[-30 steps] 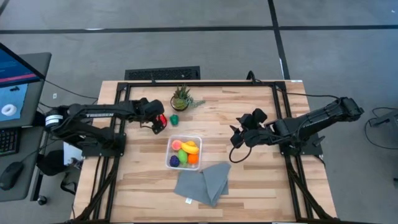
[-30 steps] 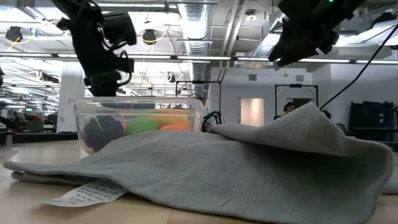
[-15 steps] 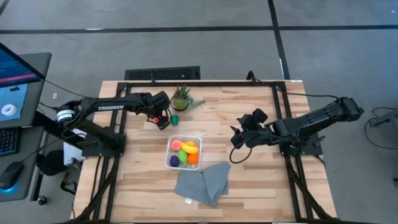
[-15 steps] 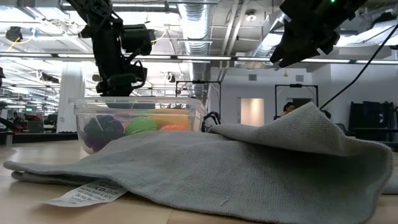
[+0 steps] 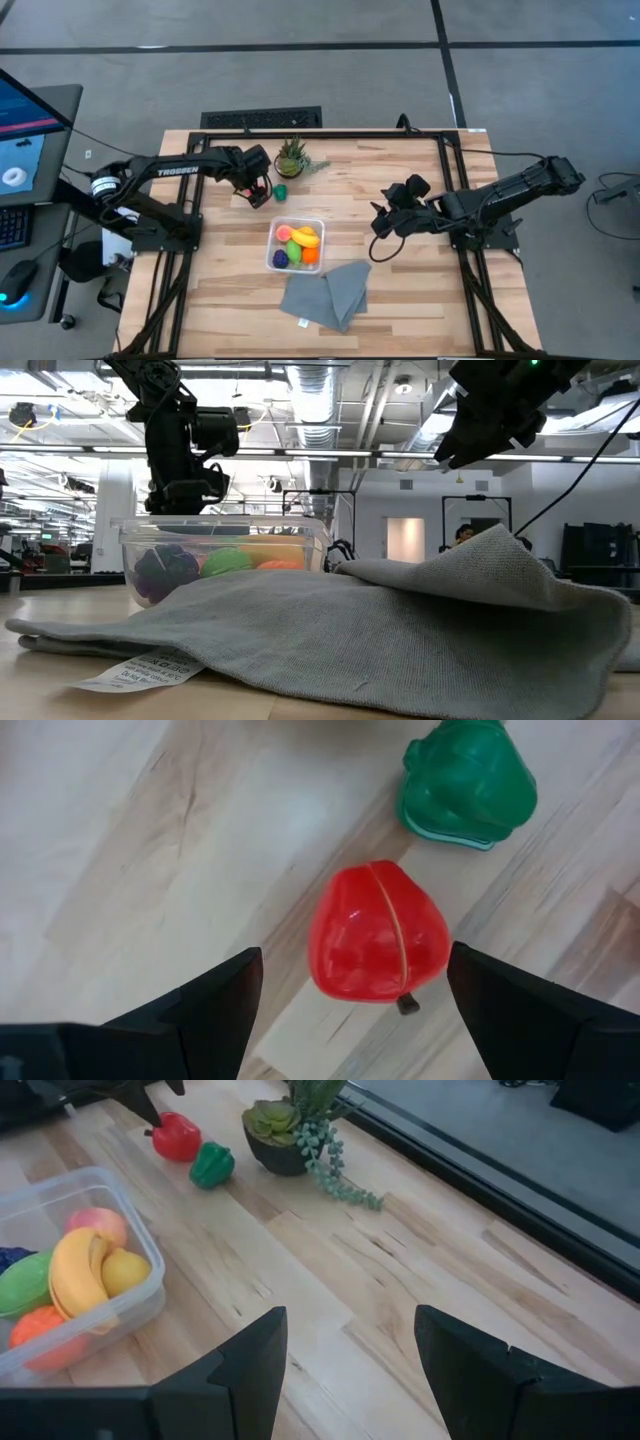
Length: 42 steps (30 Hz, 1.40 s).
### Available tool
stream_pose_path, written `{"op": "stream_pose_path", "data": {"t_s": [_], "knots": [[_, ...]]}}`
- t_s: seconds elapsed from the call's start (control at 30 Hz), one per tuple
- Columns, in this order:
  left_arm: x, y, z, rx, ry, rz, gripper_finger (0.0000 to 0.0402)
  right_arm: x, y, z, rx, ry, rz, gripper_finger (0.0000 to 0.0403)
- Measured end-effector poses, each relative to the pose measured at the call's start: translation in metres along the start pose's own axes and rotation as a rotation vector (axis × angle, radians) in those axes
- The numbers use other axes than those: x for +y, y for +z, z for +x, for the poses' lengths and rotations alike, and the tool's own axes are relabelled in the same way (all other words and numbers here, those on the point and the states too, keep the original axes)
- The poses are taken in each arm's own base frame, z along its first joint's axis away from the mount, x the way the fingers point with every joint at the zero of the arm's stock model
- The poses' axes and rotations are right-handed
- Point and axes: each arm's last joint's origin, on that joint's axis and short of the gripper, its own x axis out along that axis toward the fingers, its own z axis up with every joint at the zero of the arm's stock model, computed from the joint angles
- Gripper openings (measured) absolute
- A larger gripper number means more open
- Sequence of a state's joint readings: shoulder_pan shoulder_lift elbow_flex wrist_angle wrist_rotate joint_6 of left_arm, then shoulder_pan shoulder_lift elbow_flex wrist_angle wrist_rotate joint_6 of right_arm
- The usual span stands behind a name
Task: Pick and placing Produce into tupperware
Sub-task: Put the red apple into the transparent container
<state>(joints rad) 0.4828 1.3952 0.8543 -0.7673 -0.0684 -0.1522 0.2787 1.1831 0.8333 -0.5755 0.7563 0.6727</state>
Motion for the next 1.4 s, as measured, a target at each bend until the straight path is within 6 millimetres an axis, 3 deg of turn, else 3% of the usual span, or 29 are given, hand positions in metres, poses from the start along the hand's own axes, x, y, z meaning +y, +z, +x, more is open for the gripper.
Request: {"op": "stream_pose_path", "data": {"t_s": [1.0,1.4], "knots": [[-0.002,0.0004,0.0,0.002,-0.065,-0.005,0.0309,0.0039,0.0023,-0.0004,0.004,0.062,0.03,0.0245],[-0.001,-0.0008,0.0001,0.014,-0.054,-0.024,0.0397,0.0048,0.0034,-0.0005,-0.003,0.071,0.041,0.0245]]}}
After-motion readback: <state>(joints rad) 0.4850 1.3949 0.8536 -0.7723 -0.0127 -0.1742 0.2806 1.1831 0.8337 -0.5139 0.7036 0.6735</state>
